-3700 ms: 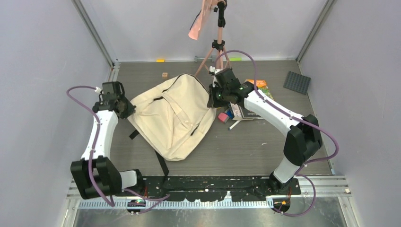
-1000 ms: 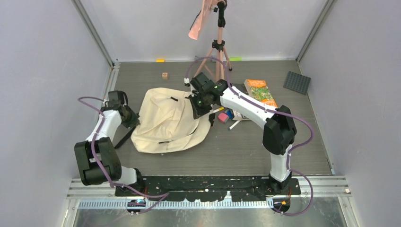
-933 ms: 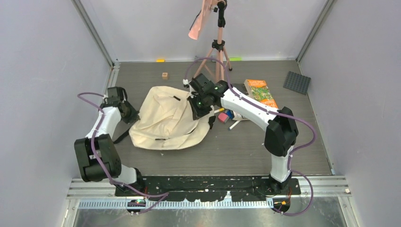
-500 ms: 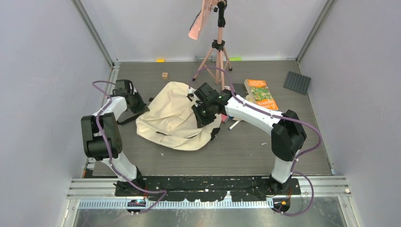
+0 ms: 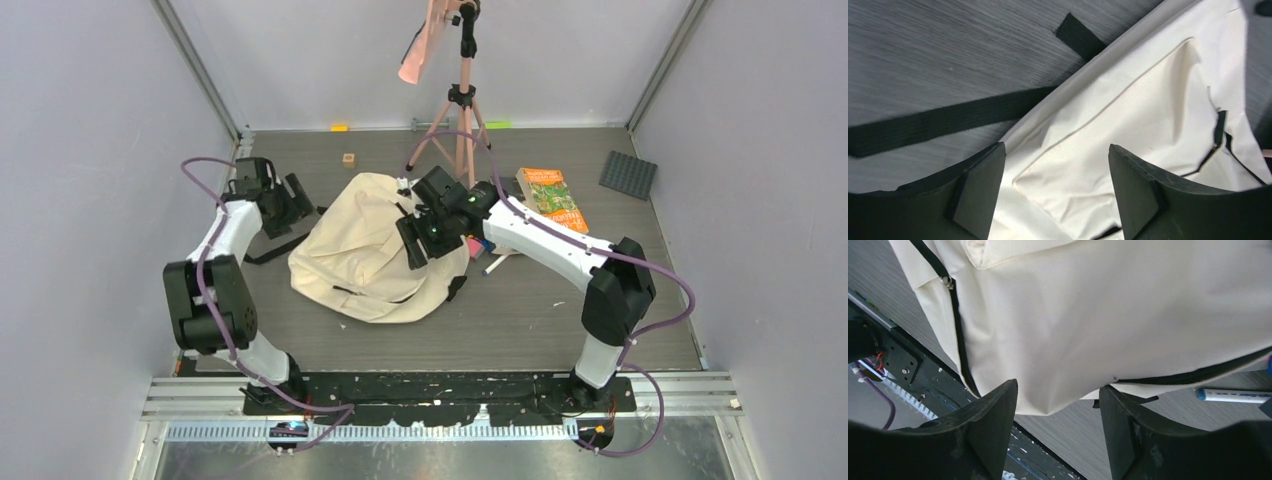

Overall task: Pack the student bag
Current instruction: Adjust the student bag at the center of the board.

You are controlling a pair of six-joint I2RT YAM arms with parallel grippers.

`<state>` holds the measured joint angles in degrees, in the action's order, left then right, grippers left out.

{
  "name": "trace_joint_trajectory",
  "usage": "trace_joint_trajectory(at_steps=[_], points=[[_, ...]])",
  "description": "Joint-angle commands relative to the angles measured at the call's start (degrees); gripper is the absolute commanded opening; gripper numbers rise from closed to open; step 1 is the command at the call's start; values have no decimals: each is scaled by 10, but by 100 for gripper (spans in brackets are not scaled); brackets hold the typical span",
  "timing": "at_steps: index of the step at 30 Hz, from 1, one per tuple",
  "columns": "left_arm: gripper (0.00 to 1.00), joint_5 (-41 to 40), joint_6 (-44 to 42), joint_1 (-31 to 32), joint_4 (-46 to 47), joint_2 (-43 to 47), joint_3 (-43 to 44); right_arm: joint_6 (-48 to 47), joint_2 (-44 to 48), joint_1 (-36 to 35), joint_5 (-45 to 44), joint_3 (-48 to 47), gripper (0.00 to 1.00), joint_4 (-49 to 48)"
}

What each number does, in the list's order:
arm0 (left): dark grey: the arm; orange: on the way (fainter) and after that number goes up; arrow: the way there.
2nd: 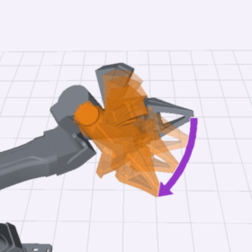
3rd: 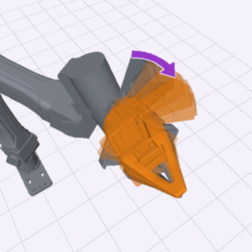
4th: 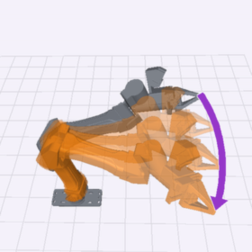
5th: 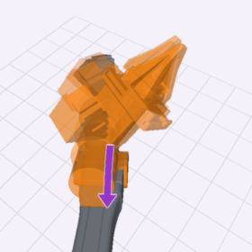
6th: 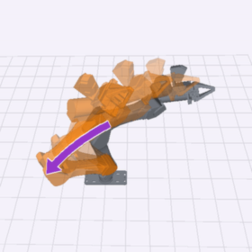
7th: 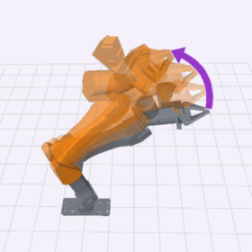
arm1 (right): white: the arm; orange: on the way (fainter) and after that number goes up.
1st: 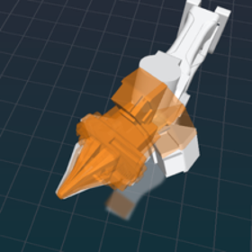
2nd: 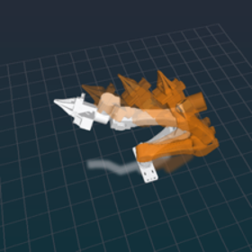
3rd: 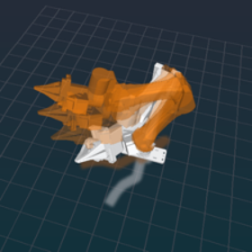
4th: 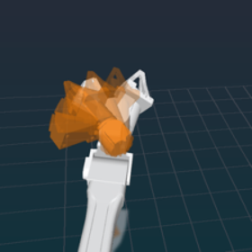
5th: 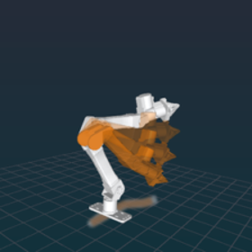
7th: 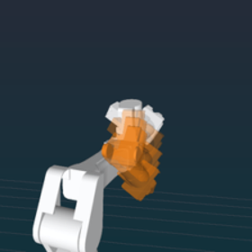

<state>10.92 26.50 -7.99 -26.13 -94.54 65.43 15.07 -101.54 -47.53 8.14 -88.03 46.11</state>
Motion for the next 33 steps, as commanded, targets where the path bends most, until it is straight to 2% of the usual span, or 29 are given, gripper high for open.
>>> trace_joint_trajectory(at_steps=[1,4,10,18,21,25,33], points=[[80,-58,18,-1,-68,97,12,-27,49,-2,-23,-60,68,22],[82,-69,45,-2,-87,161,-38,-40,44,-4,-21,-87,69,26],[84,-81,77,-22,-91,277,-200,-42,-19,-19,10,-152,69,-7],[84,-43,137,-37,-120,353,-284,-69,-168,-77,38,-281,66,-1],[81,-22,159,-41,-110,363,-304,-81,-208,-102,42,-333,65,21],[70,-14,176,-43,-69,358,-318,-93,-256,-125,42,-365,63,36],[56,-8,185,-44,-41,316,-329,-110,-330,-138,34,-429,56,58]])
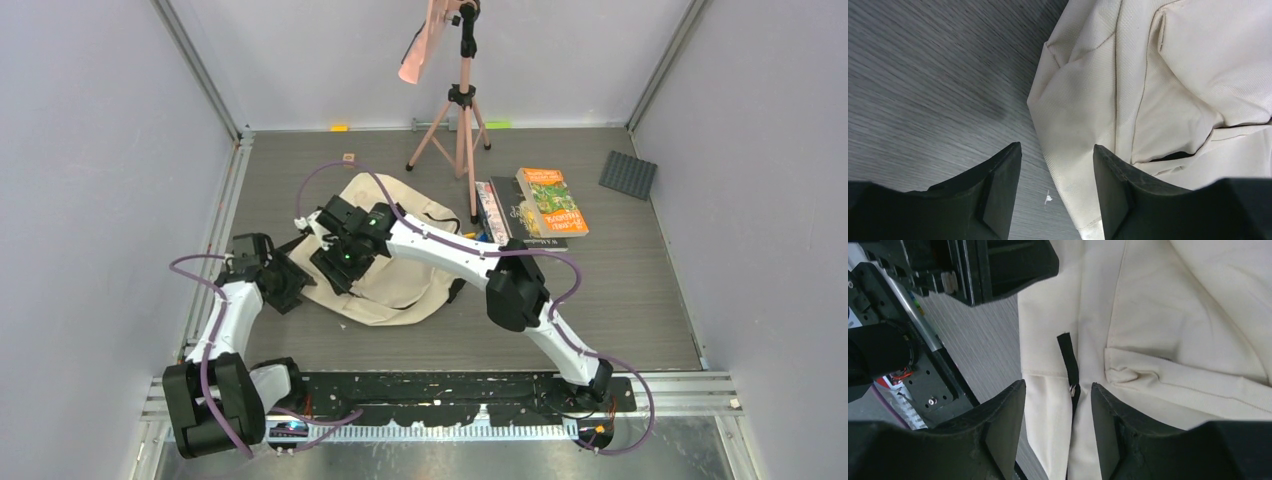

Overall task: Pack the student bag
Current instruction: Adjust the student bag at the center of the board, then unzip the student bag at the center of the board.

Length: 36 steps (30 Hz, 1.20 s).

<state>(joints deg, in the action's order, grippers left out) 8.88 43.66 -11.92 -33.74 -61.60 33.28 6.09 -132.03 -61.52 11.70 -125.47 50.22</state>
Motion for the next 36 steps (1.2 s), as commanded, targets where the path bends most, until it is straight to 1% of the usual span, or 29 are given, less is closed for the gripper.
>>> trace_joint_trajectory(at_steps=[1,5,7,12,15,19,22,24,25,26,27,28,29,31,33,35,36], points=[[55,15,14,-5,37,-18,-10,-25,-30,1,-5,-61,56,21],[53,26,24,-6,57,-30,-20,-34,-56,-3,-18,-88,54,30],[49,26,25,-5,62,-33,-21,-33,-66,-3,-21,-96,53,30],[33,25,20,-6,62,-30,-20,-28,-81,-7,-21,-104,47,24],[25,27,15,-6,62,-28,-22,-24,-91,-11,-20,-103,46,19],[9,30,8,-5,57,-28,-18,-16,-103,-18,-23,-99,41,16],[1,25,-1,-6,47,-25,-10,-11,-106,-21,-30,-99,37,12],[0,22,-4,-6,44,-22,-8,-9,-105,-22,-44,-102,32,10],[0,22,-4,-5,43,-22,-8,-8,-104,-21,-52,-102,25,10],[0,22,-4,-5,43,-21,-8,-8,-103,-22,-58,-102,22,10],[0,22,-4,-5,43,-21,-8,-7,-101,-22,-61,-102,14,10],[0,22,-4,-6,43,-21,-8,-6,-99,-22,-64,-102,10,9],[0,21,-5,-6,41,-21,-7,-4,-98,-22,-68,-102,4,9],[0,19,-6,-6,40,-20,-6,6,-93,-22,-81,-102,1,8],[0,14,-7,-6,38,-19,-5,24,-80,-22,-103,-91,1,4],[0,12,-7,-5,40,-19,-4,40,-55,-25,-142,-61,1,-18],[0,11,-7,-5,42,-20,-4,49,-33,-26,-165,-31,1,-27]])
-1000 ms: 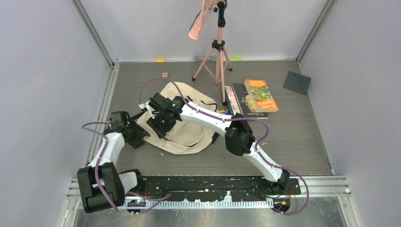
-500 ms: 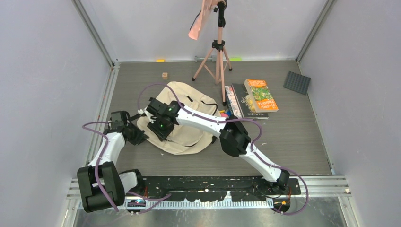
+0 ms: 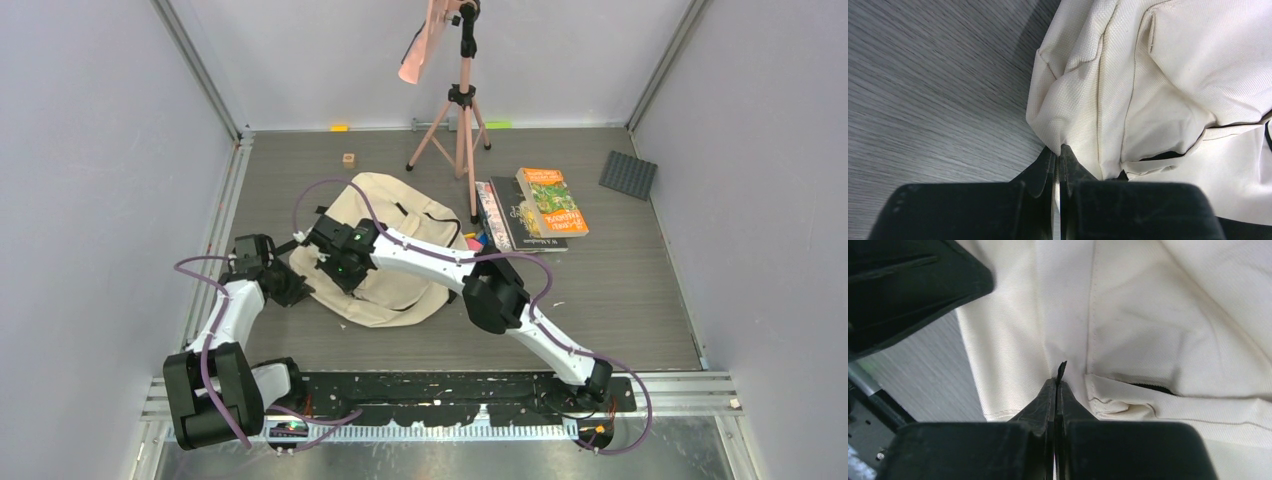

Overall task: Pack the student bag
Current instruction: Unzip the student bag at the center of the board.

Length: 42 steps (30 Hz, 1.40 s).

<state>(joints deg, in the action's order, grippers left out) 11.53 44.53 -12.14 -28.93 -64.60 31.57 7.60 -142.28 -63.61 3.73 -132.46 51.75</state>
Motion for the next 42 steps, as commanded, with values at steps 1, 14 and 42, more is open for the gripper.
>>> trace_joint_trajectory(at_steps=[1,14,42], points=[[0,-16,-16,-3,-5,9,14,38,79,-6,-96,53,1,-58],[0,-30,-27,-11,4,-12,25,71,211,-12,-196,196,1,-90],[0,-37,-76,-72,7,-41,50,118,461,-30,-302,420,1,-68]])
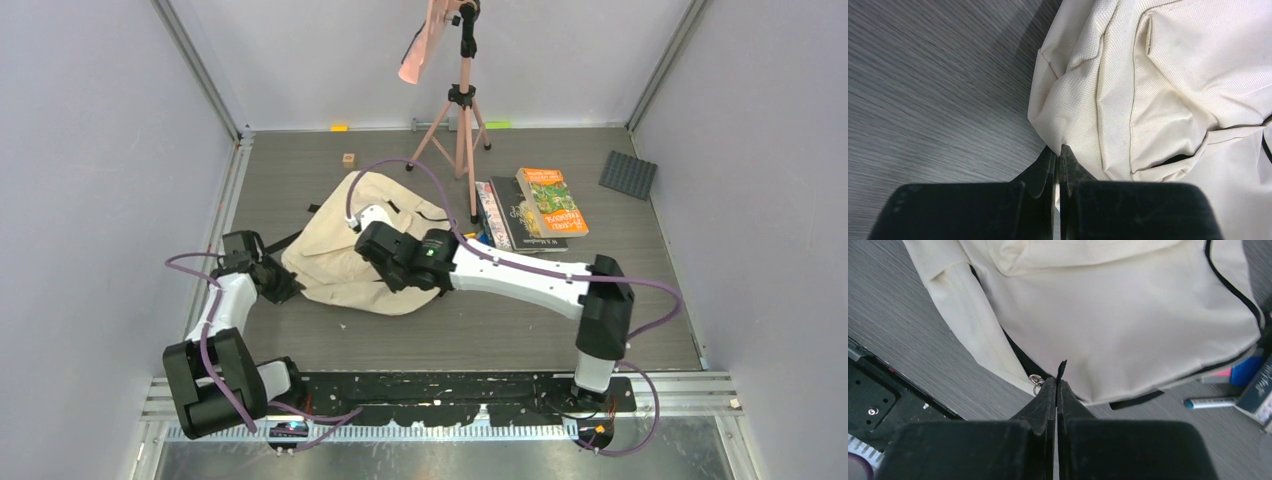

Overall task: Pack the student bag
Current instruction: Unzip the student bag at the center of the board.

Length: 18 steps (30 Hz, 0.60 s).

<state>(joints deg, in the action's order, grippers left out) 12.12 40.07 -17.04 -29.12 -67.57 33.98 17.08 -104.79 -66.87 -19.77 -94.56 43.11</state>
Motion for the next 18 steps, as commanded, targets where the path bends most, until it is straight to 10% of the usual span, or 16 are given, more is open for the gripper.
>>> trace_joint_trajectory(at_steps=[1,15,18], points=[[0,-43,-34,-27,10,-17,29,26,103,3,-73,50,1,23],[3,-24,-89,-37,10,-39,71,29,142,4,-106,99,1,12],[64,12,-129,-35,-4,-14,91,26,144,4,-85,104,1,-6]])
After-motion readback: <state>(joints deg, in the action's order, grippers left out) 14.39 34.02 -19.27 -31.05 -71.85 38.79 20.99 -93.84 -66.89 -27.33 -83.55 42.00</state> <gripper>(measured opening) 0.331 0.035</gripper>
